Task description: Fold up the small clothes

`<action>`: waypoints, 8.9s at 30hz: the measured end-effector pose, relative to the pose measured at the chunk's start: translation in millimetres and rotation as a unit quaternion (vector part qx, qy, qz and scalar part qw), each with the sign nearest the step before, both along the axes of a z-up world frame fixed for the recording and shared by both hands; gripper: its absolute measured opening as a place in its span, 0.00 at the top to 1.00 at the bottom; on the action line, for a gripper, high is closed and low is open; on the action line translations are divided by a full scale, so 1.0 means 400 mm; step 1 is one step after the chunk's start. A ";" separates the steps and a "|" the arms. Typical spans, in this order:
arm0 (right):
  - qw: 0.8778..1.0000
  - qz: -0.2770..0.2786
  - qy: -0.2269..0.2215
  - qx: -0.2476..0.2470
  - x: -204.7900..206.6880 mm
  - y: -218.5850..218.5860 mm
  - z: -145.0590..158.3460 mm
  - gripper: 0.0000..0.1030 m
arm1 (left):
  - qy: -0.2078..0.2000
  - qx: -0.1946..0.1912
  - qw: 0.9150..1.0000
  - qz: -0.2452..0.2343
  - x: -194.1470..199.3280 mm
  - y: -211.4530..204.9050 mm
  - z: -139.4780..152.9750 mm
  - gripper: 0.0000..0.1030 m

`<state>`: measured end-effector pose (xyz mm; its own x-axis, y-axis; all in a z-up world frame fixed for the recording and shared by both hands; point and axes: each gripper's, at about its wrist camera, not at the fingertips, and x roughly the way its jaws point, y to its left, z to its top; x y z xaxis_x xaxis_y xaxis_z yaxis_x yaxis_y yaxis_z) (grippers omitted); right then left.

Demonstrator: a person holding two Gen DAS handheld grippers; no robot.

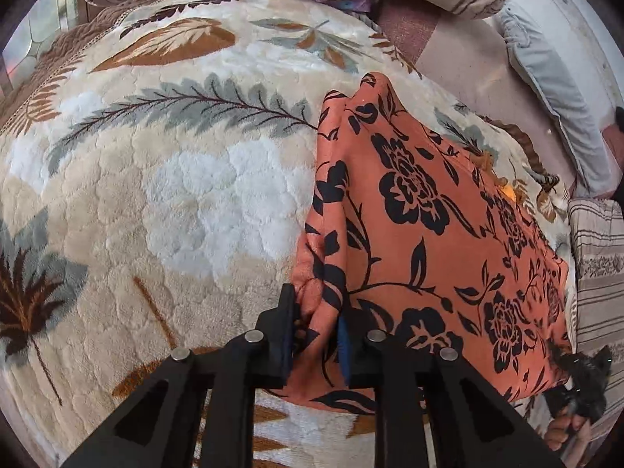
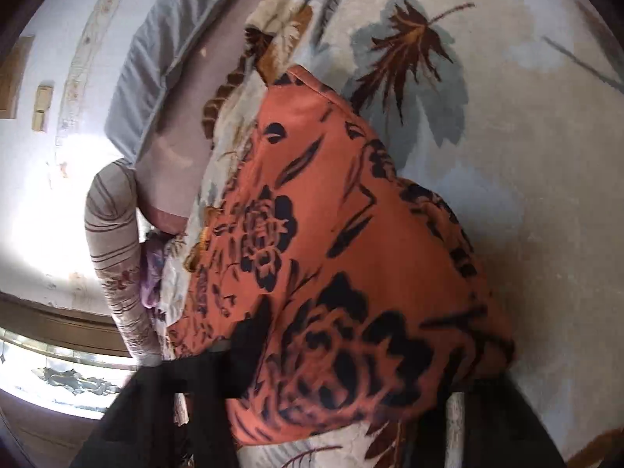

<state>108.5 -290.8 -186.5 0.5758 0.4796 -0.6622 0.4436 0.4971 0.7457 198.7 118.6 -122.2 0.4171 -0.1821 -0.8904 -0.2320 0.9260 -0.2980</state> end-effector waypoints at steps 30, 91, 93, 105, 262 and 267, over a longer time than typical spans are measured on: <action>0.974 0.111 -0.076 -0.183 -0.241 -0.161 0.226 0.25 | -0.069 0.043 0.995 -0.059 -0.169 0.024 0.096 0.39; 0.952 0.183 -0.126 -0.209 -0.331 0.135 0.219 0.22 | -0.135 0.005 0.987 -0.081 -0.494 0.023 0.104 0.39; 0.952 0.179 -0.130 -0.214 -0.339 0.137 0.217 0.22 | -0.115 -0.017 0.990 -0.081 -0.475 0.029 0.071 0.39; 0.953 0.177 -0.125 -0.213 -0.336 0.126 0.195 0.22 | -0.093 -0.039 0.993 -0.062 -0.517 0.037 0.091 0.98; 0.973 0.165 -0.148 -0.059 -0.144 0.039 0.262 0.14 | -0.168 0.157 0.969 -0.091 -0.196 0.026 0.175 0.37; 0.980 0.129 -0.126 -0.087 0.041 0.016 0.258 0.14 | -0.170 0.138 0.970 -0.110 -0.316 -0.026 0.184 0.36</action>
